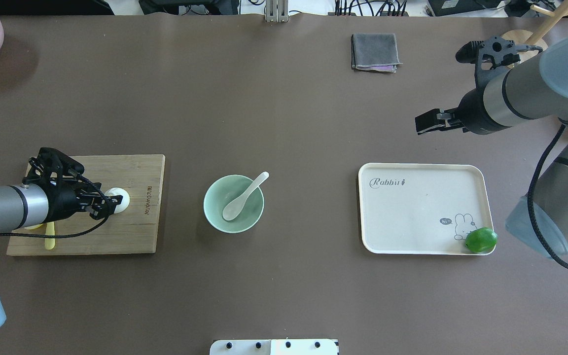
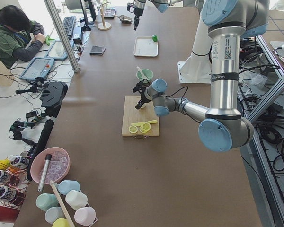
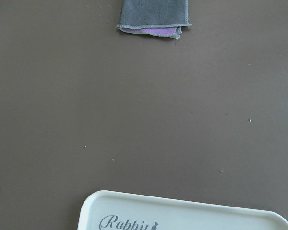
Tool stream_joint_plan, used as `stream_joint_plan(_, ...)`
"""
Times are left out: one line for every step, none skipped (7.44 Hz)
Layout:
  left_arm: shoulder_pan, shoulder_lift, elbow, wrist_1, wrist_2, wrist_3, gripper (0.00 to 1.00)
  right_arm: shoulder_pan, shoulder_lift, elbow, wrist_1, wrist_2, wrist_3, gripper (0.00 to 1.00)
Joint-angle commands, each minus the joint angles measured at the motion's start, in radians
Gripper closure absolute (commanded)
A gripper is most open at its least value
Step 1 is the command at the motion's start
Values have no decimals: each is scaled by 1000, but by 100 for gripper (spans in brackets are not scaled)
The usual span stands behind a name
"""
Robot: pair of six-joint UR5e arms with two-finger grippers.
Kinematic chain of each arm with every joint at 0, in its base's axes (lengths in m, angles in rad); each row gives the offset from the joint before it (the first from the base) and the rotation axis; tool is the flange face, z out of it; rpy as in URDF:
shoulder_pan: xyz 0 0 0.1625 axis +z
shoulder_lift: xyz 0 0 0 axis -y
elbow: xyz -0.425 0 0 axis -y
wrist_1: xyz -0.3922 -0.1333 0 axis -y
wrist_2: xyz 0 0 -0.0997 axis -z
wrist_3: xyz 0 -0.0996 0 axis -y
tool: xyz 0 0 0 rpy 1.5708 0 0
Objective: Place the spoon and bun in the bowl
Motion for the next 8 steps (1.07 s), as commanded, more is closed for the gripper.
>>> stream_joint_plan(3, -8, -12, -3, 4, 0, 100, 1, -2, -1, 3, -3, 1, 0)
stream_joint_plan(3, -20, -26, -2, 4, -3, 100, 1, -2, -1, 3, -5, 3, 0)
stream_joint_plan(3, -39, -45, -2, 2, -40, 100, -1, -1, -2, 3, -5, 4, 0)
stream_joint_plan(3, -93, -46, 0, 2, -137, 100, -1, -1, -5, 2, -5, 4, 0)
stream_joint_plan(5, -164, -48, 0, 4, -232, 100, -1, -1, -8, 3, -5, 4, 0)
stream_joint_plan(21, -246, -42, 1, 5, -332, 100, -1, -1, -10, 3, -5, 4, 0)
stream_joint_plan(72, -291, -39, 17, 54, -350, 100, -1, -1, -8, 3, -5, 4, 0)
stream_joint_plan(128, -343, -31, 61, 123, -351, 100, -1, -2, -8, 3, -6, 6, 0)
